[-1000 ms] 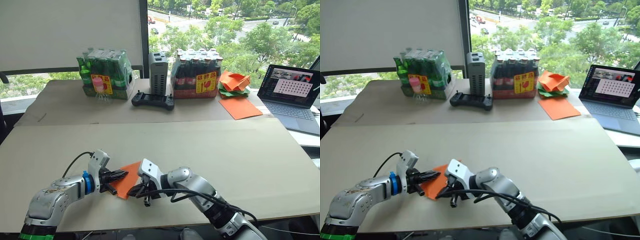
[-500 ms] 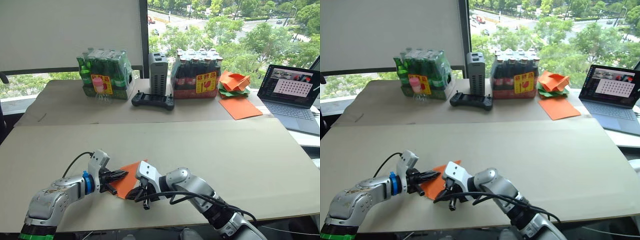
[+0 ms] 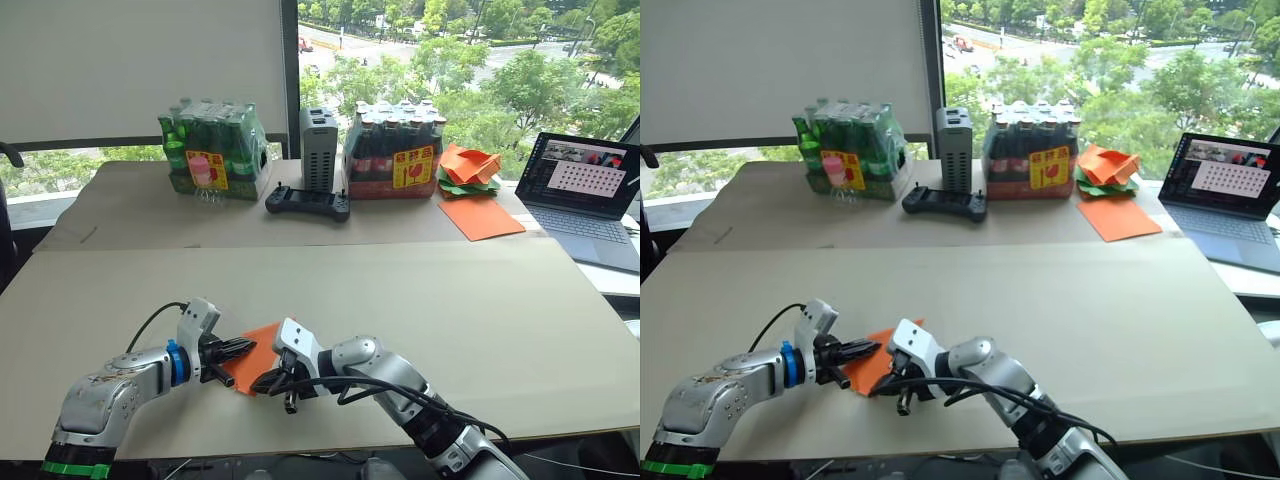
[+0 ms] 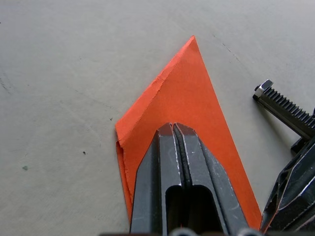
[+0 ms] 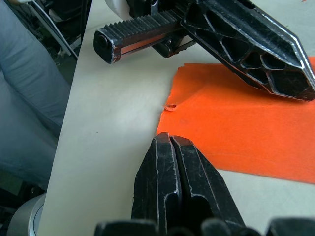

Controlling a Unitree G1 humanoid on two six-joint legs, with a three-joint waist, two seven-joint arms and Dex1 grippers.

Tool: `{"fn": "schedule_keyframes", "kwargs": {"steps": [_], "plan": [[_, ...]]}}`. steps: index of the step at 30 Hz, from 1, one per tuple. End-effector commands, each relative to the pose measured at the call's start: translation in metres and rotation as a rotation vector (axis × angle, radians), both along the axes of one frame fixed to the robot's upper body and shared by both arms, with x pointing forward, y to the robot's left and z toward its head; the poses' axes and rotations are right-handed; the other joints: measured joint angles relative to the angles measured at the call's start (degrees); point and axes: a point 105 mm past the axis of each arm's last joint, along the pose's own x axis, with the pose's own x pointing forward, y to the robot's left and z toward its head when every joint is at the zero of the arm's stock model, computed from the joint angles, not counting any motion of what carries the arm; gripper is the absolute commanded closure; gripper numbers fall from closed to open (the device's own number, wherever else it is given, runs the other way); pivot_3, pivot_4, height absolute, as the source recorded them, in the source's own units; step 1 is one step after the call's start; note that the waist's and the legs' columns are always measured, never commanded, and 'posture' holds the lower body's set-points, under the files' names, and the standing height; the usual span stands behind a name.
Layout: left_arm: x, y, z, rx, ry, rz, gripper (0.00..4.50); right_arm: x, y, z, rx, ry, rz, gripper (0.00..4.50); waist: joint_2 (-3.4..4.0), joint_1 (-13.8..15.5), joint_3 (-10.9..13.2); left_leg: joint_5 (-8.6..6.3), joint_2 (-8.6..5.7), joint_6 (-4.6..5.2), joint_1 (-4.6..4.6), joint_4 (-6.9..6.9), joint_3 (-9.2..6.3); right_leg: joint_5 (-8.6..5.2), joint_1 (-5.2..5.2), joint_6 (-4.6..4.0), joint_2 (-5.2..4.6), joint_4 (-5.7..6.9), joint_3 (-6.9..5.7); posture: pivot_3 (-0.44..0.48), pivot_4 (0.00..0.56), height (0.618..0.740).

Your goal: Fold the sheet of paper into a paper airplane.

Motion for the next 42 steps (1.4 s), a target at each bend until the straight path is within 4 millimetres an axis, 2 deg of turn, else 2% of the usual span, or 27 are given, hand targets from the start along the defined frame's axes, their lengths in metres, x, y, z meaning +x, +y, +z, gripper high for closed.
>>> {"fn": "schedule_keyframes", "kwargs": {"steps": [1,4,6,17,31,42], "plan": [[0.003,0.004,0.001,0.025,-0.010,0.007,4.45,0.024,-0.025,-0.019,-0.055,0.047,-0.164,4.50,0.00,0.4,0.0,0.00,0.00,-0.01,-0.01,0.01,0.00,0.00,0.00,0.00,0.00,0.00,0.00,0.000,0.150,0.740],[0.004,0.004,0.001,0.024,-0.012,0.005,4.45,0.031,-0.026,-0.014,-0.021,0.083,-0.218,4.50,0.00,0.9,0.0,0.01,-0.01,-0.01,-0.02,0.02,0.00,0.00,0.00,0.00,-0.01,-0.01,0.00,0.000,0.150,0.740],[0.005,0.003,0.000,0.024,-0.014,0.004,4.45,0.032,-0.029,-0.019,-0.054,0.050,-0.217,4.50,0.00,1.1,0.0,0.01,-0.01,-0.01,-0.03,0.02,0.00,0.00,-0.01,0.00,-0.01,-0.01,0.00,0.000,0.150,0.740],[0.016,-0.006,-0.002,0.053,-0.041,0.000,4.45,0.016,-0.023,-0.028,-0.086,0.039,-0.157,4.50,0.01,1.2,0.0,0.01,-0.02,-0.02,-0.07,0.00,0.00,-0.01,-0.01,0.01,-0.02,-0.06,0.00,0.000,0.150,0.740],[0.025,-0.027,-0.016,0.088,-0.035,-0.064,4.45,0.016,-0.028,-0.028,-0.092,0.038,-0.176,4.50,0.03,1.5,0.0,0.01,-0.05,-0.02,-0.09,-0.01,0.00,-0.02,0.00,0.04,-0.06,-0.13,0.00,0.000,0.150,0.740],[0.026,-0.043,-0.016,0.076,-0.040,-0.131,4.45,0.016,-0.028,-0.028,-0.091,0.044,-0.184,4.50,0.04,1.5,0.0,0.00,-0.06,-0.01,-0.10,-0.01,0.00,-0.02,0.01,0.05,-0.06,-0.16,-0.01,0.000,0.150,0.740]]}}
